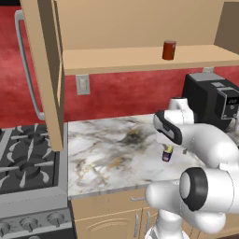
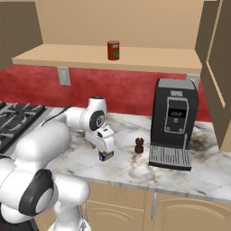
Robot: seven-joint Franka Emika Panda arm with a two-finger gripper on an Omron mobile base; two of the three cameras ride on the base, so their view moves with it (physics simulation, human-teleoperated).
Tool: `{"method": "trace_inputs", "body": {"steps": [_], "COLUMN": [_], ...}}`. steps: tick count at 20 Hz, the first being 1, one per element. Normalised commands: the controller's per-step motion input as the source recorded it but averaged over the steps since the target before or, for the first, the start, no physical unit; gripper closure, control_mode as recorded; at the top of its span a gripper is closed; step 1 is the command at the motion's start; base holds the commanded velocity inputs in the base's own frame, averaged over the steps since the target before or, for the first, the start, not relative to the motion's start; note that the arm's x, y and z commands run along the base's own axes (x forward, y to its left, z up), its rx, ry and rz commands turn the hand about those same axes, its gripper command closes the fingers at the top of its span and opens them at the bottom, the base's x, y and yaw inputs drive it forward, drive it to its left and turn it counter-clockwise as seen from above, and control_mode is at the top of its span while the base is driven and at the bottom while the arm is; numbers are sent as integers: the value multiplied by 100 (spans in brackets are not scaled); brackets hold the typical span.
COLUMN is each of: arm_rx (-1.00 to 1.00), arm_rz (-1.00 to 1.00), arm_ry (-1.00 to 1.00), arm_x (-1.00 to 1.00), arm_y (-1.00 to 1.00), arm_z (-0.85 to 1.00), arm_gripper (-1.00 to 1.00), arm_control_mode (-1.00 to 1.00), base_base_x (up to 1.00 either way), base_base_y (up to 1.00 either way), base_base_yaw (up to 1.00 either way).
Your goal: Restock the canned food cabinet by taking the new fresh canned food from the counter and placing it in the cabinet. Then, take the old canned food from the cabinet and place it on the counter.
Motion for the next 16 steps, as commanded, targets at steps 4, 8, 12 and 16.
{"method": "trace_inputs", "body": {"steps": [4, 8, 12, 16], "arm_rx": [0, 0, 0, 0], "arm_rz": [0, 0, 0, 0], "arm_ry": [-4, -5, -6, -7], "arm_x": [16, 15, 5, 11], "arm_y": [5, 0, 0, 0], "arm_z": [-13, -18, -23, -20], "arm_gripper": [-100, -100, -100, -100], "arm_control_mode": [-100, -100, -100, -100], "base_base_x": [0, 0, 0, 0], "base_base_y": [0, 0, 0, 0], "base_base_yaw": [0, 0, 0, 0]}}
